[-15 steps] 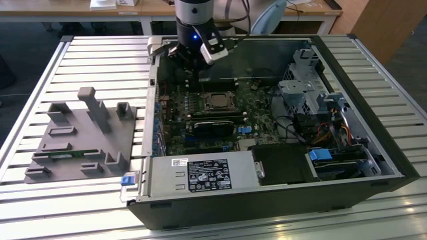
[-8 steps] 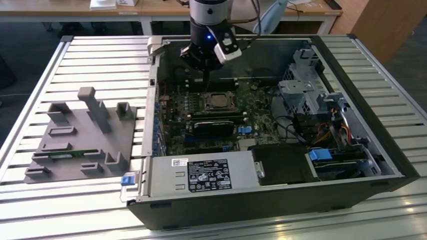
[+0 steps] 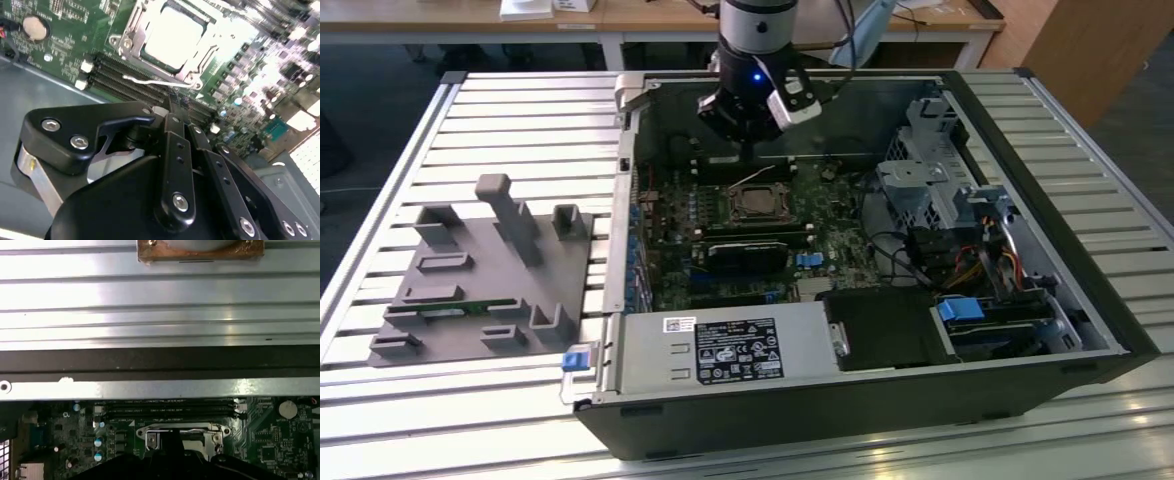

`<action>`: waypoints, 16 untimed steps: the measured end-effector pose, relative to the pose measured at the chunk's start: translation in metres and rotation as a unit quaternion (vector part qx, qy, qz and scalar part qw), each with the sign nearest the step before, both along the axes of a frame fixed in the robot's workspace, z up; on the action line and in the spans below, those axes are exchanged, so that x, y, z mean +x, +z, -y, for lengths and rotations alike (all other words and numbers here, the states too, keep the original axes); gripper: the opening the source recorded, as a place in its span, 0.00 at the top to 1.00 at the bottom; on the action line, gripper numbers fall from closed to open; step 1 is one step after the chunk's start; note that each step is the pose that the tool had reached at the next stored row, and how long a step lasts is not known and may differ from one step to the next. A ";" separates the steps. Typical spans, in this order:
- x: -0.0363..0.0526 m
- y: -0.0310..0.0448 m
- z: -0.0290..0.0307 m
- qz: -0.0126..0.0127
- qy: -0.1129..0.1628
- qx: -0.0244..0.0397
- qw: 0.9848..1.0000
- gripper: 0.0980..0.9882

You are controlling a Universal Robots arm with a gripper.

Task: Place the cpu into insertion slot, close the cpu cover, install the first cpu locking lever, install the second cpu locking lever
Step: 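Install the first cpu locking lever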

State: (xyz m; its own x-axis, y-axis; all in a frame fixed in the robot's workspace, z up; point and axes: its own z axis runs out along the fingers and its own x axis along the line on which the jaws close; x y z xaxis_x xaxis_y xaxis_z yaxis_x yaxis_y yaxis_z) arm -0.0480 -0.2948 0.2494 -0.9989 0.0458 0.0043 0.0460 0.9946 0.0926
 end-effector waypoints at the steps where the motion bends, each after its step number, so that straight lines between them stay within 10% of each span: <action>1: 0.0000 -0.0005 0.0000 0.000 0.000 0.006 1.000 0.99; 16: 0.0057 -0.0171 -0.0036 0.001 0.032 0.007 0.999 0.99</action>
State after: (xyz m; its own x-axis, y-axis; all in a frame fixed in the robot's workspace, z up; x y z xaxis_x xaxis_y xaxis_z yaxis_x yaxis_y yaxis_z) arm -0.0423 -0.2913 0.2323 -0.9998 -0.0178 0.0030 -0.0173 0.9943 0.1056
